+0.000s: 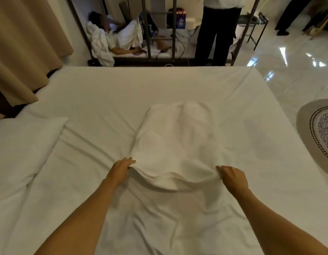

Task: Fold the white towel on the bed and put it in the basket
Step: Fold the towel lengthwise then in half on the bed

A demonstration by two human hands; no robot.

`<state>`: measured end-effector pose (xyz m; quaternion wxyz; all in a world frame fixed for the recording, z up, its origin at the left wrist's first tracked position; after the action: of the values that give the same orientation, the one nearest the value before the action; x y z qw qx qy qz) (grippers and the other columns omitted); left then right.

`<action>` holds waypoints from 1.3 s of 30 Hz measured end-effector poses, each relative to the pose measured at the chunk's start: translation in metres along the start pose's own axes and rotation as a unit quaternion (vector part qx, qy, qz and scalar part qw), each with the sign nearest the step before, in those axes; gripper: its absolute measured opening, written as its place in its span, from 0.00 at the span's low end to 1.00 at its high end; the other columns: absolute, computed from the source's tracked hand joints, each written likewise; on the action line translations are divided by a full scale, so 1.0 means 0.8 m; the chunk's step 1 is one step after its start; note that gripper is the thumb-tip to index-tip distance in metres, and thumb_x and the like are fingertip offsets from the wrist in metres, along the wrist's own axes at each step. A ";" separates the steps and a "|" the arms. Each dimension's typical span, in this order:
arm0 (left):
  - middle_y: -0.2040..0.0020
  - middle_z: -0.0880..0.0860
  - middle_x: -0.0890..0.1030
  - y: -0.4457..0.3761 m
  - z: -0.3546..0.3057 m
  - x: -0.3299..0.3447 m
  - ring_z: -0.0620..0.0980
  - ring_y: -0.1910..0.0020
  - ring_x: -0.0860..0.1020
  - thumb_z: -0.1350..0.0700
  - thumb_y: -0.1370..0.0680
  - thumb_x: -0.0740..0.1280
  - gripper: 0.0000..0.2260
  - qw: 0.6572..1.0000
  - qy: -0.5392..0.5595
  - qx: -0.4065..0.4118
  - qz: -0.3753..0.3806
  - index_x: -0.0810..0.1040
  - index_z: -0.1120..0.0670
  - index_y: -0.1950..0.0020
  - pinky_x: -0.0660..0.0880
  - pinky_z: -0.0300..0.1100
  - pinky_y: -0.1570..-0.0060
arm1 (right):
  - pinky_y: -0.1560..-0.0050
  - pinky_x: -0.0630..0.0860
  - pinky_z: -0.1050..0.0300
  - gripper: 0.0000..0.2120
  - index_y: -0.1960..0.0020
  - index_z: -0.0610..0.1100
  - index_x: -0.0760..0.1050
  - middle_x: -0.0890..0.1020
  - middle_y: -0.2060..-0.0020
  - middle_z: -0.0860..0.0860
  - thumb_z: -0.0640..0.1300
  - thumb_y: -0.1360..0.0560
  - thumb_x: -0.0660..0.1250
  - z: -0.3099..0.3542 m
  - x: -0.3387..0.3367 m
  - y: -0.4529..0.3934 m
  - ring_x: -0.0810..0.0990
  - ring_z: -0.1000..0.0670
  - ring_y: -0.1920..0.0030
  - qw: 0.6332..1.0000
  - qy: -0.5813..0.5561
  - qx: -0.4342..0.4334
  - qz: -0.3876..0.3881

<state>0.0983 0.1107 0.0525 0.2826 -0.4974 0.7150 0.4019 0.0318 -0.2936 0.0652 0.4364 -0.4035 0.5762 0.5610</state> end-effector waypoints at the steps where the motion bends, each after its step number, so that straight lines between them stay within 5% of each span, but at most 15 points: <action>1: 0.27 0.61 0.67 0.007 0.010 0.017 0.57 0.27 0.66 0.69 0.21 0.60 0.19 0.999 -0.022 -0.006 0.023 0.72 0.59 0.31 0.62 0.45 0.27 | 0.65 0.68 0.57 0.13 0.48 0.47 0.75 0.82 0.53 0.49 0.34 0.28 0.62 0.000 0.014 0.008 0.81 0.45 0.54 1.000 0.008 -0.001 0.007; 4: 0.23 0.55 0.59 0.018 0.039 0.054 0.53 0.23 0.57 0.65 0.20 0.57 0.21 0.993 -0.099 -0.021 0.062 0.66 0.54 0.27 0.56 0.45 0.25 | 0.68 0.66 0.56 0.11 0.55 0.44 0.79 0.80 0.58 0.48 0.31 0.32 0.68 -0.006 0.043 0.018 0.81 0.45 0.58 1.000 0.024 -0.008 -0.009; 7: 0.23 0.53 0.59 0.022 0.046 0.072 0.52 0.23 0.57 0.67 0.20 0.55 0.22 0.984 -0.164 0.009 0.070 0.65 0.54 0.27 0.53 0.45 0.24 | 0.66 0.70 0.55 0.13 0.55 0.41 0.80 0.79 0.52 0.47 0.28 0.33 0.64 -0.008 0.067 0.015 0.80 0.45 0.54 1.000 0.008 -0.020 -0.013; 9: 0.31 0.60 0.73 0.020 0.050 0.093 0.59 0.31 0.72 0.74 0.28 0.63 0.23 0.979 -0.191 0.062 0.036 0.75 0.58 0.35 0.69 0.52 0.33 | 0.63 0.75 0.53 0.15 0.51 0.41 0.79 0.79 0.49 0.47 0.27 0.33 0.63 -0.007 0.091 0.014 0.81 0.44 0.51 1.000 0.002 -0.026 -0.013; 11: 0.47 0.64 0.83 0.020 0.070 0.122 0.65 0.48 0.83 0.78 0.42 0.72 0.26 0.969 -0.228 0.074 0.059 0.82 0.62 0.47 0.79 0.59 0.54 | 0.63 0.79 0.50 0.19 0.47 0.39 0.78 0.81 0.47 0.45 0.26 0.35 0.65 -0.007 0.123 0.017 0.82 0.42 0.50 1.000 -0.002 -0.027 0.000; 15: 0.24 0.57 0.61 0.030 0.099 0.167 0.54 0.24 0.59 0.72 0.22 0.55 0.26 0.967 -0.238 0.008 0.094 0.63 0.57 0.25 0.54 0.48 0.25 | 0.59 0.82 0.46 0.23 0.43 0.37 0.78 0.81 0.44 0.40 0.27 0.37 0.71 -0.016 0.187 0.019 0.82 0.38 0.49 0.998 0.002 -0.025 0.055; 18: 0.21 0.54 0.55 0.024 0.109 0.183 0.50 0.22 0.53 0.69 0.20 0.52 0.26 0.958 -0.264 -0.033 0.109 0.56 0.54 0.23 0.50 0.46 0.25 | 0.61 0.82 0.45 0.27 0.42 0.37 0.77 0.79 0.42 0.39 0.25 0.40 0.71 -0.023 0.218 0.012 0.82 0.38 0.51 0.996 0.015 -0.037 0.079; 23: 0.21 0.58 0.47 0.013 0.115 0.204 0.53 0.22 0.50 0.68 0.21 0.55 0.30 0.942 -0.318 -0.037 0.104 0.47 0.57 0.22 0.47 0.51 0.23 | 0.37 0.72 0.45 0.48 0.25 0.44 0.60 0.69 0.32 0.39 0.29 0.42 0.72 -0.038 0.240 0.003 0.75 0.39 0.37 0.996 0.053 -0.037 0.064; 27: 0.26 0.62 0.64 -0.001 0.111 0.229 0.59 0.29 0.69 0.73 0.34 0.68 0.37 0.944 -0.326 0.042 0.036 0.63 0.61 0.26 0.65 0.55 0.31 | 0.34 0.68 0.38 0.49 0.25 0.43 0.54 0.71 0.32 0.38 0.34 0.41 0.75 -0.069 0.251 -0.007 0.69 0.38 0.31 0.993 0.093 -0.029 0.062; 29: 0.27 0.61 0.67 -0.008 0.106 0.238 0.57 0.30 0.70 0.72 0.35 0.68 0.37 0.933 -0.351 0.067 0.030 0.62 0.59 0.26 0.60 0.52 0.28 | 0.33 0.67 0.38 0.49 0.25 0.45 0.52 0.69 0.31 0.38 0.32 0.40 0.73 -0.077 0.252 -0.014 0.68 0.38 0.30 0.991 0.103 -0.053 0.061; 31: 0.25 0.59 0.65 -0.013 0.099 0.242 0.56 0.27 0.67 0.72 0.33 0.66 0.38 0.935 -0.344 0.077 0.035 0.60 0.57 0.25 0.51 0.50 0.27 | 0.30 0.64 0.40 0.49 0.24 0.48 0.52 0.65 0.28 0.39 0.31 0.38 0.71 -0.076 0.252 -0.020 0.65 0.39 0.28 0.990 0.100 -0.079 0.060; 35: 0.21 0.55 0.43 -0.020 0.107 0.248 0.53 0.21 0.48 0.72 0.25 0.57 0.37 0.942 -0.324 0.016 0.090 0.42 0.55 0.22 0.52 0.52 0.25 | 0.26 0.55 0.44 0.48 0.23 0.54 0.42 0.52 0.23 0.41 0.32 0.33 0.65 -0.064 0.256 -0.027 0.53 0.41 0.24 0.991 0.084 -0.078 0.072; 39: 0.21 0.54 0.40 -0.018 0.106 0.234 0.50 0.21 0.44 0.75 0.25 0.52 0.36 0.953 -0.280 0.015 0.112 0.39 0.58 0.23 0.48 0.48 0.24 | 0.25 0.50 0.45 0.45 0.24 0.53 0.34 0.45 0.22 0.44 0.33 0.28 0.60 -0.061 0.253 -0.024 0.48 0.44 0.23 0.992 0.076 -0.064 0.084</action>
<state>0.0473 0.0902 -0.1458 0.4317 -0.2770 0.6644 0.5435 -0.0115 -0.3384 -0.1349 0.3162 -0.4222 0.6023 0.5992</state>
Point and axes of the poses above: each hand's wrist, its own y-axis away from the middle knuckle, its own x-axis out of the palm, z = x × y, the point moved 4 cm from there along -y, towards the middle knuckle
